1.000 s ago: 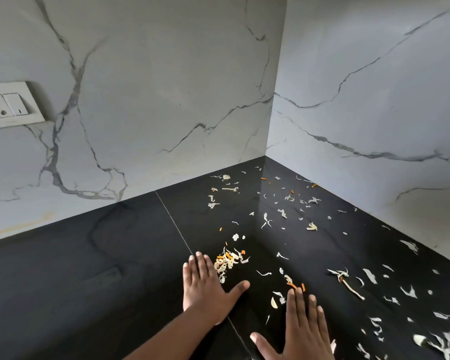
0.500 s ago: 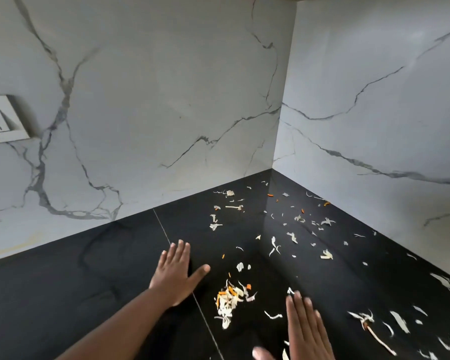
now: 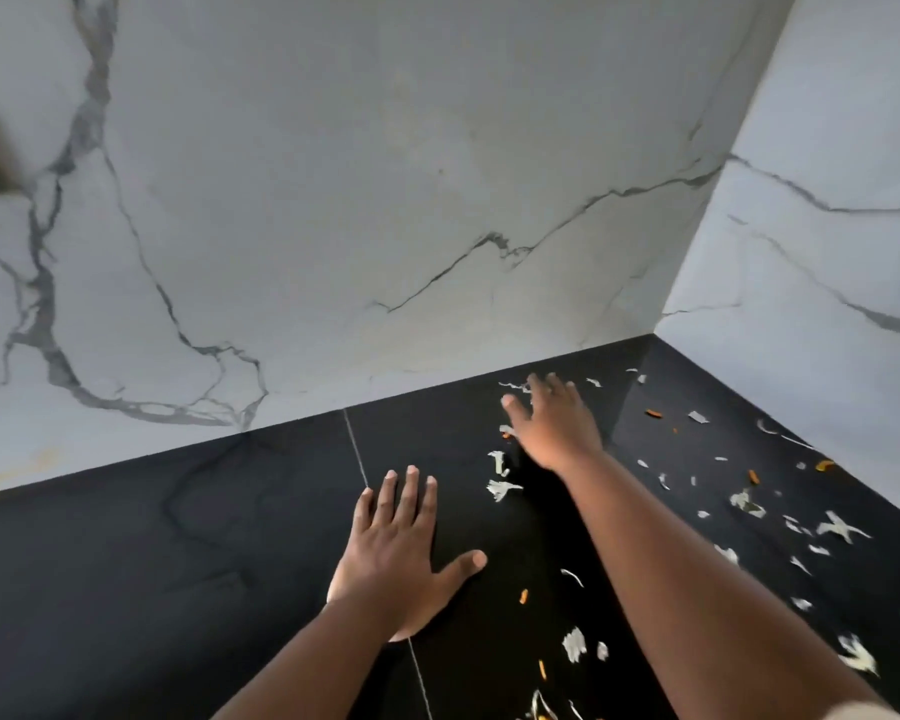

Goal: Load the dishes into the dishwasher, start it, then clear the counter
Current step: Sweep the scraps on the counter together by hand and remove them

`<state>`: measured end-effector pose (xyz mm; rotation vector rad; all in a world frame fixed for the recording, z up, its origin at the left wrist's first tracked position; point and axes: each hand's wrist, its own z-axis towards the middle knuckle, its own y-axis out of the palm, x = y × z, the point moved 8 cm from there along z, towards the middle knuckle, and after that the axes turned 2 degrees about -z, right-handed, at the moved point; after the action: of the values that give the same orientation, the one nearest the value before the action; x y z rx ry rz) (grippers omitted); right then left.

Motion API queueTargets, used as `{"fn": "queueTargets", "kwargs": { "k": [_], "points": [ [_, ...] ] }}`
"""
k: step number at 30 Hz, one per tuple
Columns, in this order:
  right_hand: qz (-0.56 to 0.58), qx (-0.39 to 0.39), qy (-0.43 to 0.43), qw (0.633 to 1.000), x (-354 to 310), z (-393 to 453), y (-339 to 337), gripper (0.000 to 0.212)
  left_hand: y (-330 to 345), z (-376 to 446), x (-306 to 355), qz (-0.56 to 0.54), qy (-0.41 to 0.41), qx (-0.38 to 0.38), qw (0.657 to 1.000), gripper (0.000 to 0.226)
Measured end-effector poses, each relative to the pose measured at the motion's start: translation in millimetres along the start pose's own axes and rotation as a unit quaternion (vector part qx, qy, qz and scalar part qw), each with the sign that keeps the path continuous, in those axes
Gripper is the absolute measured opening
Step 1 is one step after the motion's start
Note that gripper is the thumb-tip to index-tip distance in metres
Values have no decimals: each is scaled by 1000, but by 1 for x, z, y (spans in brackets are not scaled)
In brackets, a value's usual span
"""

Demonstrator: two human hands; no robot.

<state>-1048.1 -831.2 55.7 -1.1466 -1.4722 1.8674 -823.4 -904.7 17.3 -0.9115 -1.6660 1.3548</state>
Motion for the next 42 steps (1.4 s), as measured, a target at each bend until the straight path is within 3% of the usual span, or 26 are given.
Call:
{"fn": "queueTargets", "kwargs": {
  "k": [2,5,9,12,16,23,25,27,29,31,33,35,37,39,42],
  "points": [
    [2,1,-15,1000,7,37,0,68,3,2,-2,-4,-1,-4,1000,100],
    [88,-64,-16,994,25,62,15,68,6,4,-2,-5,3,-9,1000,99],
    [147,-94,-86,981,21,60,32,52,6,5,-5,1,1,-2,1000,102],
    [196,-136,-161,958,6,32,35,41,6,5,-2,0,-1,0,1000,100],
    [175,-182,-289,924,-15,-27,34,40,4,5,-2,-9,-5,8,1000,97],
    [126,-288,-432,845,-20,-152,26,54,4,6,-3,-8,-2,13,1000,88],
    [156,-321,-451,818,-18,-177,23,52,5,6,-3,-7,-2,14,1000,88],
    [249,-344,-409,808,-20,-174,16,52,6,7,-4,-10,-3,14,1000,87],
    [343,-296,-330,828,-25,-136,5,47,6,8,-4,-11,-1,16,1000,86],
    [369,-209,-251,870,-26,-78,1,37,6,7,-4,-14,1,15,1000,86],
    [297,-148,-209,920,-29,-25,-2,41,5,7,-4,-22,1,17,1000,85],
    [168,-136,-186,958,-32,12,10,59,4,7,-4,-26,2,19,999,85],
    [48,-157,-178,970,-32,31,31,75,3,6,-4,-30,2,19,999,85],
    [-12,-156,-193,969,-34,35,43,77,1,6,-4,-35,2,18,999,86],
    [48,-164,-226,959,-34,15,47,71,1,7,-4,-42,3,20,999,87]
  ]
}}
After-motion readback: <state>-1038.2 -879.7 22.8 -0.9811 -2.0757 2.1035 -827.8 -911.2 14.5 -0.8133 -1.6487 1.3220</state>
